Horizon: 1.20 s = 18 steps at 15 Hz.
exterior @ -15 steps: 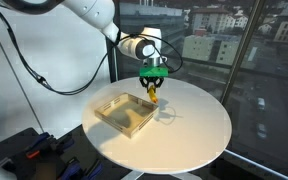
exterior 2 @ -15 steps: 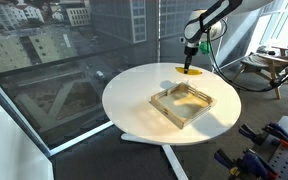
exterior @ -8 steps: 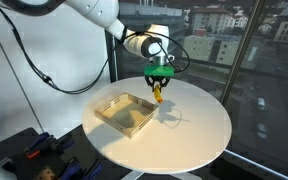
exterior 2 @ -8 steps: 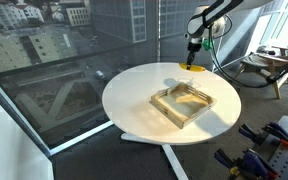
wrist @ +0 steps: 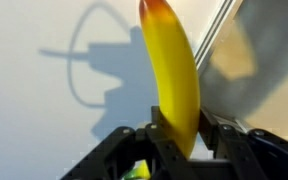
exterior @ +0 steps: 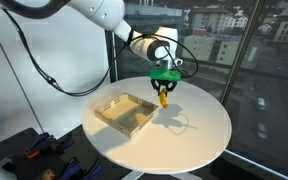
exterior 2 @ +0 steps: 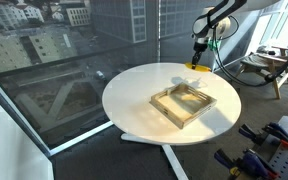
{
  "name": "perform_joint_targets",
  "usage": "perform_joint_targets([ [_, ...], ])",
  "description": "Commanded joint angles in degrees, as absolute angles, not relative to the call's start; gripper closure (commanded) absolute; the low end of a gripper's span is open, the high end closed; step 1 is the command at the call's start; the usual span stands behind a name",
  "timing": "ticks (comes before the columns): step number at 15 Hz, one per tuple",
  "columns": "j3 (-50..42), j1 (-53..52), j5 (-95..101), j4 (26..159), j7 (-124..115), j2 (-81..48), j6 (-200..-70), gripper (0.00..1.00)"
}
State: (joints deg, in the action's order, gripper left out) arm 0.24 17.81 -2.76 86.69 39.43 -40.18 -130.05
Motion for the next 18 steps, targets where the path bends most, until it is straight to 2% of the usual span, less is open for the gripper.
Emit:
perform_joint_targets([
  [1,-0.1,18.9,-3.7,83.1,37.8,-42.4,-127.7,0.84],
  [18,-0.4,20.6,-3.1,80.8,35.9,-46.9,-127.4,0.84],
])
